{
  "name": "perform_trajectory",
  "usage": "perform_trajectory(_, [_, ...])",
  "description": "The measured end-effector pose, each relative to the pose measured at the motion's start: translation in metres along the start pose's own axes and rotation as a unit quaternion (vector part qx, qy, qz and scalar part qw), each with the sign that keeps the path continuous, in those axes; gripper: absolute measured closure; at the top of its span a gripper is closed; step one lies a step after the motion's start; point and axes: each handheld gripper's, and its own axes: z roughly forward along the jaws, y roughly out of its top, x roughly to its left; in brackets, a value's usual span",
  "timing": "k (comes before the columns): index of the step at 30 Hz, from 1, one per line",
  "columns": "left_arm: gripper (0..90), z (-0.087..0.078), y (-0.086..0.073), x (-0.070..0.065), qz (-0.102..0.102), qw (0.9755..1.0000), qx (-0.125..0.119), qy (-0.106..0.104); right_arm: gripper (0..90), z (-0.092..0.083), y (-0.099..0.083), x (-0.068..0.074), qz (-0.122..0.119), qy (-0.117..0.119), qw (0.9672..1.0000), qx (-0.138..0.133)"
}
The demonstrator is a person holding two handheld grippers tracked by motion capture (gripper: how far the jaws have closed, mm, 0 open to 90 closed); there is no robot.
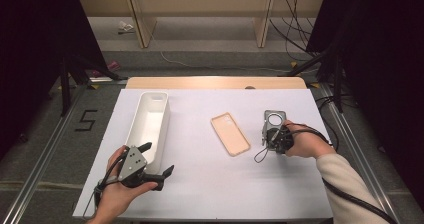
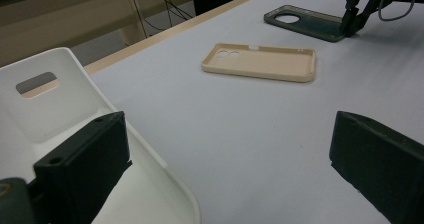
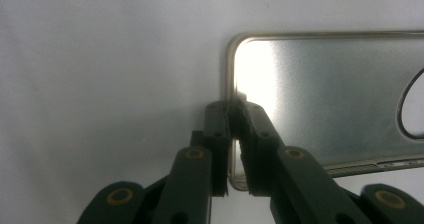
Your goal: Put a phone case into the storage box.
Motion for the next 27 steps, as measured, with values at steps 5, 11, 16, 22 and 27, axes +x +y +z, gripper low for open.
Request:
perform_trajectory(5, [2.3, 0.0, 0.0, 0.0001, 0.0, 1.0, 0.0, 0.0, 86.0, -0.0009, 0.0003, 0.0001, -0.001, 0.002, 1.0, 0.006])
perform_trajectory(11, [2.3, 0.0, 0.0, -0.0004, 0.0, 1.0, 0.001, 0.0, 87.0, -0.0002, -0.0002, 0.0005, -0.003, -0.002, 1.0, -0.002])
perform_trajectory(16, [2.3, 0.0001, 0.0, -0.0003, 0.0, 1.0, 0.001, 0.0, 88.1, -0.0005, -0.0017, 0.0007, 0.006, 0.0, 1.0, -0.007])
perform_trajectory(22, [2.3, 0.0001, -0.0002, -0.0001, 0.0, 1.0, 0.001, 0.0, 88.6, -0.0013, -0.0022, 0.0014, 0.01, -0.001, 0.9999, -0.011])
perform_trajectory(27, [2.4, 0.0, 0.0, -0.0001, -0.001, 1.0, 0.0, 0.0, 88.7, -0.0032, -0.0043, 0.0027, 0.019, -0.003, 0.9995, -0.024])
